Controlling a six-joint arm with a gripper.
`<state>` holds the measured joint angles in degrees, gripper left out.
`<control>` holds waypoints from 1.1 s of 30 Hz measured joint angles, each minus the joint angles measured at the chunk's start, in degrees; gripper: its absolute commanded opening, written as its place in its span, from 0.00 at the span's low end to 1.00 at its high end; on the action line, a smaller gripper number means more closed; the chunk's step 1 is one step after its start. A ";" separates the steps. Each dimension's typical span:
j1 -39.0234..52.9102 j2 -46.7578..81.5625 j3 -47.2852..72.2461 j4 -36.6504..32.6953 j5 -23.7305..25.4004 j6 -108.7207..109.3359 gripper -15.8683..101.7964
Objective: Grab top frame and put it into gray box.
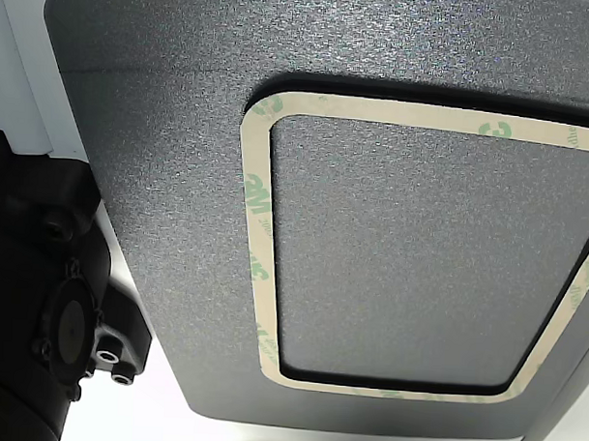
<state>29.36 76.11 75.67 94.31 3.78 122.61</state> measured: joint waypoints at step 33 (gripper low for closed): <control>0.00 -1.23 -0.97 0.00 -0.18 -0.44 0.98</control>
<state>29.36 74.88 74.71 94.31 3.60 122.17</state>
